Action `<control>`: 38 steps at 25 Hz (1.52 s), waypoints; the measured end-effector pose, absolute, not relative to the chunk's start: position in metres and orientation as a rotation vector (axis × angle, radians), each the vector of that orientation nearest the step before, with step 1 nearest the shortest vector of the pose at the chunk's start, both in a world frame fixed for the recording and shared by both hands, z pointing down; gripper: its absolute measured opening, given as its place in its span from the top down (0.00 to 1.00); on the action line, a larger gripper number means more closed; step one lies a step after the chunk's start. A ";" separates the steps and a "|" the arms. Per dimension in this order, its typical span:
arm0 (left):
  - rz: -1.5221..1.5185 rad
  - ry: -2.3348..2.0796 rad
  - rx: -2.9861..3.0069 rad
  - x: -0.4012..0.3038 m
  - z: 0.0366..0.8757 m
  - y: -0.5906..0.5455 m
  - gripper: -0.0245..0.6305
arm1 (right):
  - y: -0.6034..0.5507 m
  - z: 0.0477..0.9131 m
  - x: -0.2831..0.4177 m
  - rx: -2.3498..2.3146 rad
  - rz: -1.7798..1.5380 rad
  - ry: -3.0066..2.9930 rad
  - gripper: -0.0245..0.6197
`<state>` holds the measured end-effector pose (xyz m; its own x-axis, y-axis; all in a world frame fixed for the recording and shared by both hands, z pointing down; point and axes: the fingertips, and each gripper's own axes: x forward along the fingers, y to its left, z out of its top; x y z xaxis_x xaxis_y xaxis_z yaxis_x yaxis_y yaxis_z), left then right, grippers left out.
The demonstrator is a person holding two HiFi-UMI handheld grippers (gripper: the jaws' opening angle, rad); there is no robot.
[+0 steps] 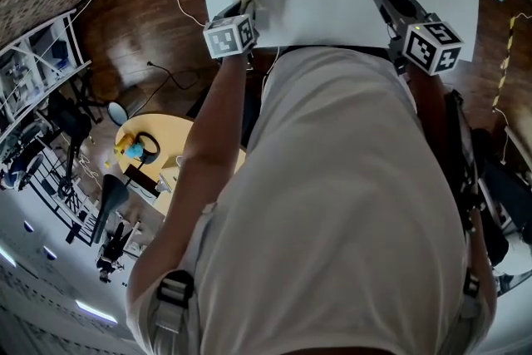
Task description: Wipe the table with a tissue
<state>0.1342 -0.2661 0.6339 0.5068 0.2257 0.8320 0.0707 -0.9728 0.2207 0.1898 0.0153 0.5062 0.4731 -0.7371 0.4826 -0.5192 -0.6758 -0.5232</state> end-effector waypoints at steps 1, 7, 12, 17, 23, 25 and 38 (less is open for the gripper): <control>1.452 0.211 2.579 0.137 0.631 -0.269 0.85 | 0.018 0.506 0.189 -2.420 -1.015 1.062 0.95; 1.426 0.191 2.647 0.150 0.634 -0.275 0.85 | 0.035 0.507 0.188 -2.421 -1.020 1.012 0.95; 1.477 0.259 2.682 0.172 0.633 -0.269 0.85 | 0.041 0.506 0.187 -2.414 -1.017 1.003 0.95; 1.568 0.473 2.741 0.171 0.640 -0.254 0.85 | 0.043 0.510 0.188 -2.414 -1.018 1.004 0.95; 1.661 0.803 2.747 0.146 0.647 -0.212 0.85 | 0.037 0.512 0.186 -2.407 -1.033 1.022 0.95; 1.645 0.873 2.727 0.135 0.648 -0.197 0.85 | 0.034 0.512 0.185 -2.403 -1.034 1.033 0.95; 1.552 0.265 2.794 0.136 0.643 -0.310 0.85 | 0.028 0.511 0.187 -2.410 -1.038 1.041 0.95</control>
<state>0.1357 -0.3100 0.6428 0.5184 0.1122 0.8477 0.1758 -0.9842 0.0227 0.1872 0.0280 0.5110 0.4713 -0.7290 0.4964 -0.4987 -0.6845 -0.5318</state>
